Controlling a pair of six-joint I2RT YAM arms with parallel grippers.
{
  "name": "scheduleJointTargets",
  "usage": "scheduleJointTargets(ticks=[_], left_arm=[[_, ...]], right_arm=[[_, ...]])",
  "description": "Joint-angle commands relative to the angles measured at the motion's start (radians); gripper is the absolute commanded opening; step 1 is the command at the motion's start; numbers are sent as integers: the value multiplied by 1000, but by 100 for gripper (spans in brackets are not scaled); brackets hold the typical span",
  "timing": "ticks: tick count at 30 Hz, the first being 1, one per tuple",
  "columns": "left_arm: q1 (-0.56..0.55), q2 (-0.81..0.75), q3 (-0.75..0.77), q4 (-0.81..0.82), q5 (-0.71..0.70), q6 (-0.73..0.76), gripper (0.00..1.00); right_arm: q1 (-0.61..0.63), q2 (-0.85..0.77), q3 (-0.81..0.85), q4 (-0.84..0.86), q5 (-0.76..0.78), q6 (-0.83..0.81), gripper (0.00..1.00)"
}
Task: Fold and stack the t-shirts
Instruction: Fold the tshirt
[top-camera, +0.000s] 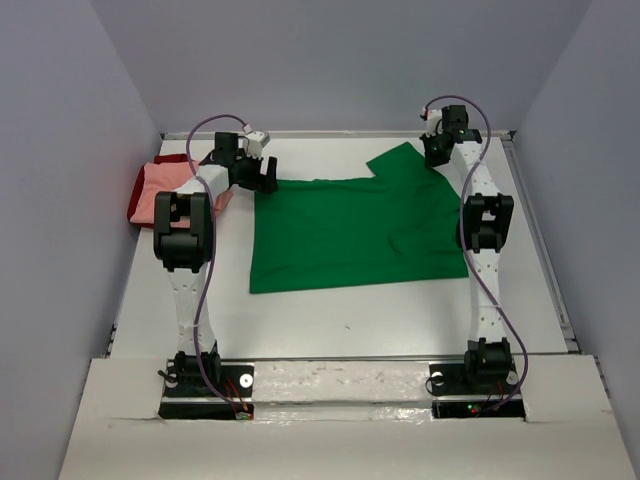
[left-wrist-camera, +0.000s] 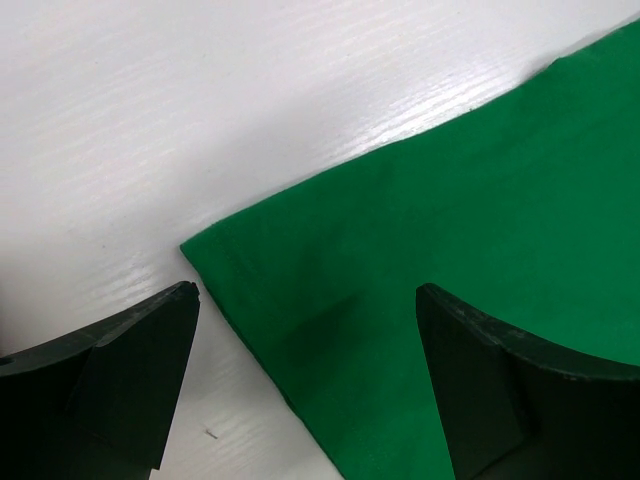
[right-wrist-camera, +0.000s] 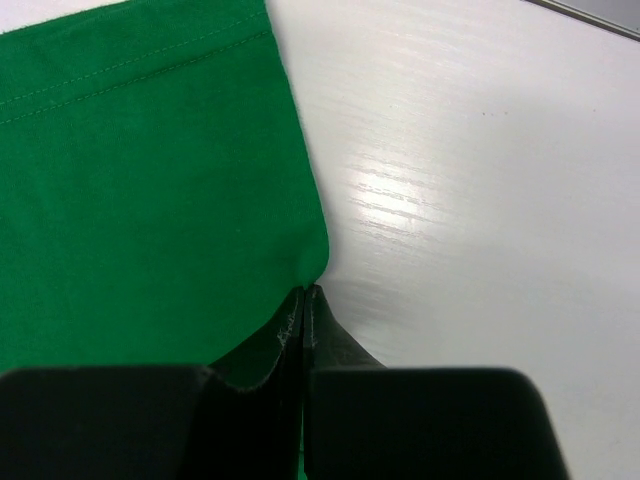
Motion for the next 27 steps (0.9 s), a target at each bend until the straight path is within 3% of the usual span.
scheduleJointTargets(ticks=[1, 16, 22, 25, 27], left_arm=[[-7, 2, 45, 7, -42, -38, 99], [-13, 106, 193, -87, -60, -55, 98], [-14, 96, 203, -102, -16, -51, 83], [-17, 82, 203, -114, -22, -32, 69], [-19, 70, 203, -124, -40, -18, 67]], right_arm=[[12, -2, 29, 59, 38, -22, 0], [12, -5, 26, 51, 57, -47, 0], [12, -2, 23, 51, 80, -56, 0], [12, -2, 23, 51, 94, -64, 0], [12, -2, 23, 51, 100, -67, 0]])
